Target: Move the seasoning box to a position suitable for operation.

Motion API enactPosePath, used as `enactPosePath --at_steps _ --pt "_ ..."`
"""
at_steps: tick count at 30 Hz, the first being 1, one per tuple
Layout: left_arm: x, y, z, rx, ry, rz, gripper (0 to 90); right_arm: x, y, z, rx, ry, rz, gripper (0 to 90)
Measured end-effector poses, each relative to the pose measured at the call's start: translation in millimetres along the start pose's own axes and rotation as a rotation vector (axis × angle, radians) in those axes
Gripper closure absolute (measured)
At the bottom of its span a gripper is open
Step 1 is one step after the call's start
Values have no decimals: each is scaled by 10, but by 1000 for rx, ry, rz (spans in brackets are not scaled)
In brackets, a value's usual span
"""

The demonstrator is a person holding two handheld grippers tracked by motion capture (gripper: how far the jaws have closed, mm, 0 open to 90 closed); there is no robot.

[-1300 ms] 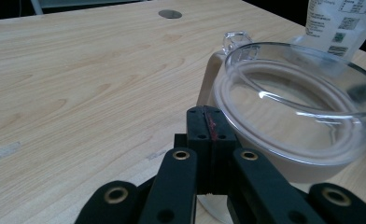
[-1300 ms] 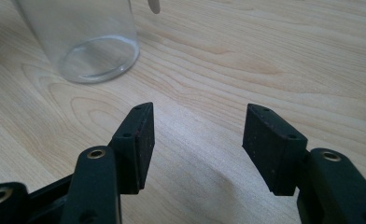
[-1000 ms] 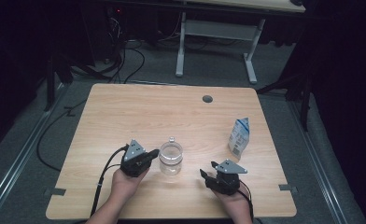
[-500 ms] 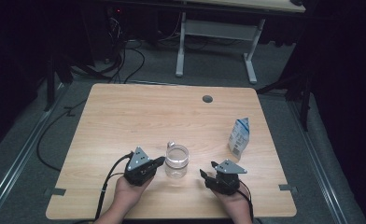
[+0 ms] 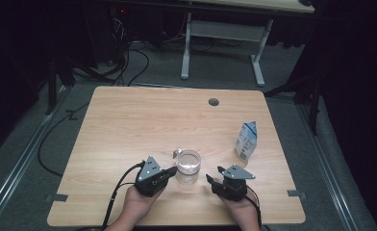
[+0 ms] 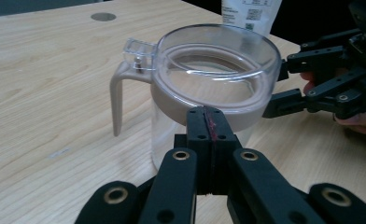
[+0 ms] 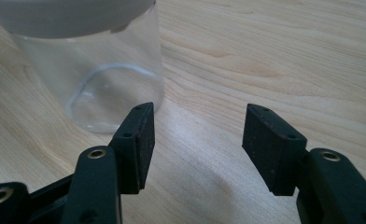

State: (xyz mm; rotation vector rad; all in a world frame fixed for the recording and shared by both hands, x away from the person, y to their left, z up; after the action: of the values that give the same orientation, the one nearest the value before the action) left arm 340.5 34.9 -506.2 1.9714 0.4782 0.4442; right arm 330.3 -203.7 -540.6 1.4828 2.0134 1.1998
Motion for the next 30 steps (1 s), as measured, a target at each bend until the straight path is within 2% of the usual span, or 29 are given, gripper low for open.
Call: enactPosePath --at_steps 5,10,15,16,18,21,22,23,30 --pt "-72 37 65 -5 -22 4 900 2 21 -23 9 -2 20 465" --pt "-116 37 89 -6 -29 13 900 11 49 -52 -13 5 24 486" --pt "-17 -82 25 9 -5 -13 899 32 86 -98 -43 25 39 580" --pt "35 -142 -13 14 12 -24 899 42 97 -105 -52 27 40 606" --pt "60 -173 -34 19 23 -24 899 49 110 -113 -59 27 40 635" --pt "110 -221 -69 34 36 -24 899 97 150 -128 -80 32 23 774" --pt "139 -230 -88 36 46 -26 899 128 174 -131 -92 24 7 877" --pt "153 -227 -99 34 49 -26 899 138 185 -136 -100 22 3 900" --pt "229 -172 -116 24 71 -32 899 216 259 -111 -112 17 -15 900"
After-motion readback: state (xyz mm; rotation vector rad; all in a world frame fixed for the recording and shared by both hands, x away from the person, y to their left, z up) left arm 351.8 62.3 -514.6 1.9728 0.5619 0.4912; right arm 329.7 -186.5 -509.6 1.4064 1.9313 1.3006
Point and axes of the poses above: each handheld gripper's, and its own axes: z roughly forward along the jaws, y roughly out of its top, x roughly to its left, the point moved 4 cm from there along z, roughly forward along the jaws, and after that the axes turned 14 degrees about z, right-handed, at the moved point
